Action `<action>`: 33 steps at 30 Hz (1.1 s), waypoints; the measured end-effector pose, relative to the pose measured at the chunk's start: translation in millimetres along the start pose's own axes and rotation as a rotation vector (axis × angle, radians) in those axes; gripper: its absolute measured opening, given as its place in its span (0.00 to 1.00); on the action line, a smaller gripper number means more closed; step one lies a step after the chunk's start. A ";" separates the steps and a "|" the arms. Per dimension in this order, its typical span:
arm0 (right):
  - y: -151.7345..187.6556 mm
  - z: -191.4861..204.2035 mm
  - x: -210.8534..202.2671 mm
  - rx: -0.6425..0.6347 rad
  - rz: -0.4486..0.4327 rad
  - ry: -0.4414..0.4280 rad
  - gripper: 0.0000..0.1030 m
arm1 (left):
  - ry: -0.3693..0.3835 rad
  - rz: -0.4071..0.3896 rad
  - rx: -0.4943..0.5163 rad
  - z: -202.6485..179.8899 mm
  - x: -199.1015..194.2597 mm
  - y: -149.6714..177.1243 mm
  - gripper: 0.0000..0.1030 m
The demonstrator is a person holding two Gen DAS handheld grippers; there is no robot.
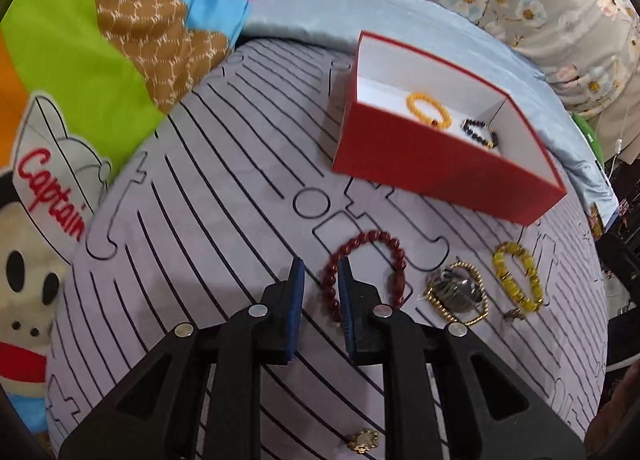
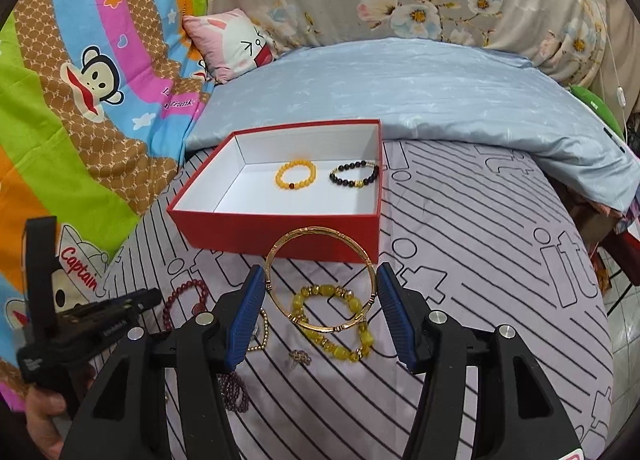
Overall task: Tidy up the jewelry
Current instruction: 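Carry both bracelets into the red box and open both tools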
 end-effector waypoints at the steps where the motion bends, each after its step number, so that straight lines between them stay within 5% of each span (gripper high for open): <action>1: 1.2 0.7 0.8 -0.001 0.003 0.000 0.53 | -0.002 -0.003 0.006 -2.4 1.2 1.1 0.19; 4: 1.7 3.4 2.0 -0.007 0.006 0.000 0.53 | -0.003 -0.010 0.027 -9.7 4.0 0.0 0.27; 9: -0.5 5.8 4.7 -0.011 0.010 -0.002 0.53 | -0.005 -0.006 0.034 -16.0 14.6 -0.4 0.26; 12: -0.6 6.2 6.8 -0.011 0.015 0.000 0.53 | -0.005 -0.005 0.047 -18.4 16.3 1.3 0.07; 15: -1.3 6.8 8.0 -0.011 0.017 -0.001 0.53 | 0.018 -0.004 0.026 -17.0 14.6 0.6 0.07; 33: -25.3 11.9 13.4 -0.028 -0.008 -0.012 0.53 | 0.147 -0.215 0.077 -64.5 -73.9 -77.2 0.07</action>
Point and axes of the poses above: each gripper's, at about its wrist camera, not at the fingertips, and x roughly the way its jaws point, z to its left, y to its underside, the point moved 5 cm from there along x, roughly the way its jaws point, and after that the axes turned 1 degree about -y, right-handed, at the moved point
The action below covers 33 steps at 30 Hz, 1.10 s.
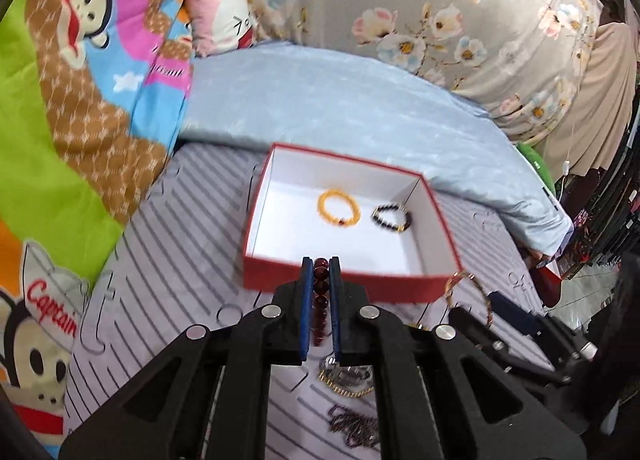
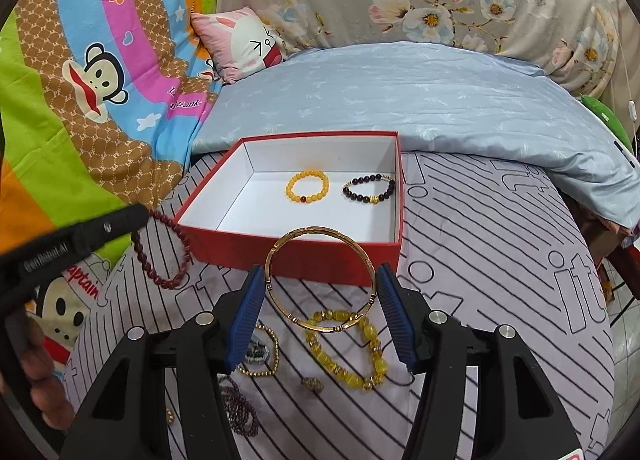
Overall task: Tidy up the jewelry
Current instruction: 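Carry both bracelets into the red box and open both tools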
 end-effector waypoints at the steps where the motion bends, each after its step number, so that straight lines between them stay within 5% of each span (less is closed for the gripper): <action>1: -4.2 -1.0 1.4 -0.001 -0.005 0.002 0.53 | 0.009 -0.012 0.007 -4.4 0.6 -8.8 0.07; 11: -43.6 -3.6 24.9 -0.025 -0.042 0.017 0.53 | -0.027 -0.039 0.042 -17.3 38.2 -47.6 0.07; 33: -69.7 -7.2 96.2 -0.031 0.009 0.027 0.54 | -0.098 0.040 0.049 -3.7 113.4 -52.3 0.07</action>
Point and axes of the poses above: each gripper's, at about its wrist camera, not at the fingertips, and x roughly the way its jaws point, z to its left, y to its underside, the point moved 5 cm from there along x, roughly the way its jaws point, and after that the axes turned 1 degree about -y, right-handed, at the moved point
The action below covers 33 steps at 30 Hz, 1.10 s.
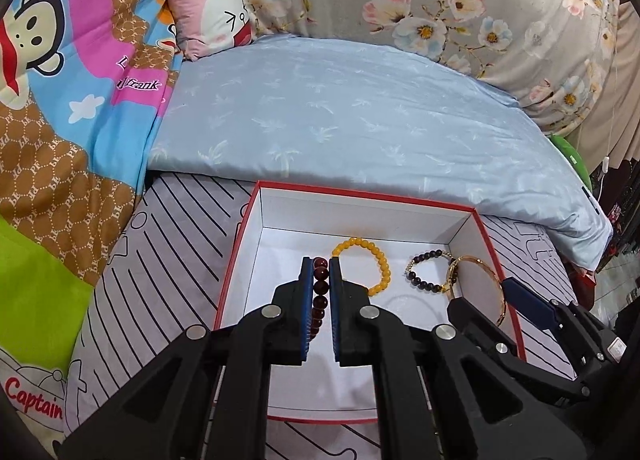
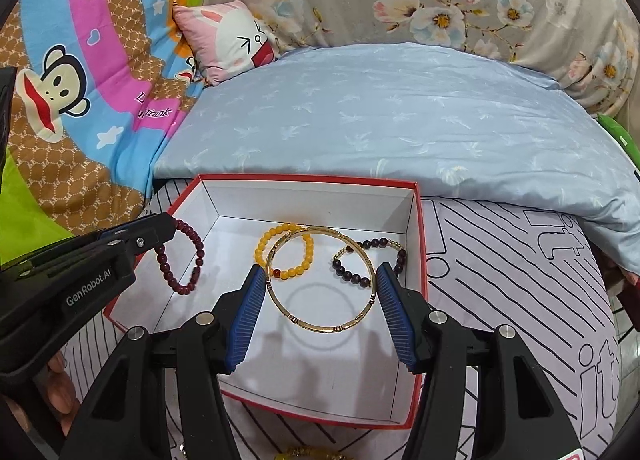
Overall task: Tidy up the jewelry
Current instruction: 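Carry both bracelets into the red box and open both tools, then withdraw both tools from the box toward the remaining jewelry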
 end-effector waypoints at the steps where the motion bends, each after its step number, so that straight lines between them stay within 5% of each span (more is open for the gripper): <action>1: 0.1 -0.3 1.3 -0.002 0.001 0.001 0.54 | 0.001 0.003 -0.003 0.4 1.9 0.0 0.07; 16: -0.2 5.0 12.1 -0.011 0.014 0.000 0.55 | -0.036 -0.002 0.016 0.9 9.5 -2.2 0.08; 21: 0.9 5.6 8.6 -0.011 0.007 0.005 0.59 | -0.063 -0.022 0.013 1.4 4.7 -2.5 0.36; 33: 6.4 8.5 -14.7 -0.016 -0.009 0.001 0.60 | -0.063 -0.025 0.022 -4.7 -12.7 2.8 0.36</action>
Point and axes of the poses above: each gripper's, at about its wrist camera, not at the fingertips, and x roughly the way its jaws point, z to its left, y to its underside, the point moved 5 cm from there along x, roughly the way its jaws point, and after that the axes turned 1 degree about -y, right-handed, at the moved point
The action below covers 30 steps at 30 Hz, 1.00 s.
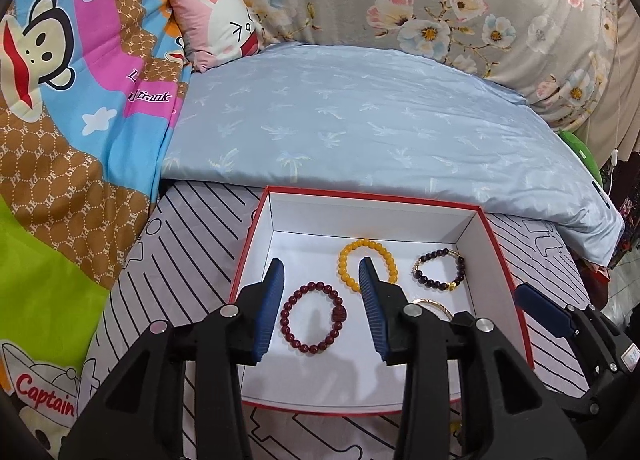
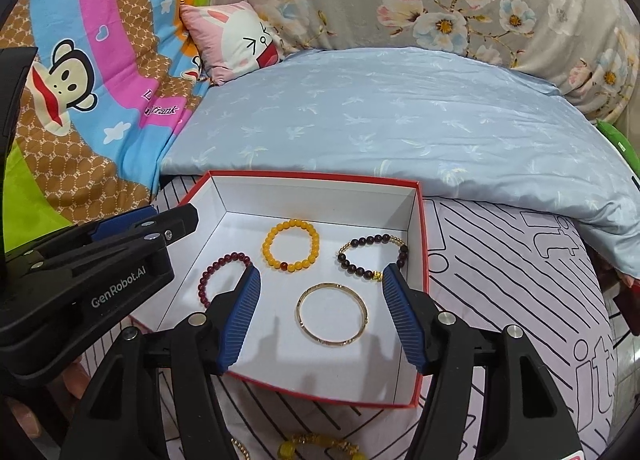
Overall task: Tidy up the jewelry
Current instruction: 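Withdraw both tools from the box toward the remaining jewelry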
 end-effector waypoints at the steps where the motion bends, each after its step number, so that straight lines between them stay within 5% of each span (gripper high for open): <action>1: 1.3 -0.3 -2.4 0.004 0.000 -0.001 0.60 | 0.004 0.000 -0.001 -0.5 -2.4 1.0 0.36; 30: 47.7 2.3 -97.7 0.028 -0.028 0.006 0.60 | 0.013 -0.006 -0.002 -2.7 -86.9 50.1 0.38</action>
Point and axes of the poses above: each gripper's, at about its wrist camera, not at the fingertips, and x roughly the way its jaws point, z to its left, y to its underside, the point moved 5 cm from there along x, roughly the way its jaws point, and after that the axes turned 1 degree about -y, right-handed, at the moved point
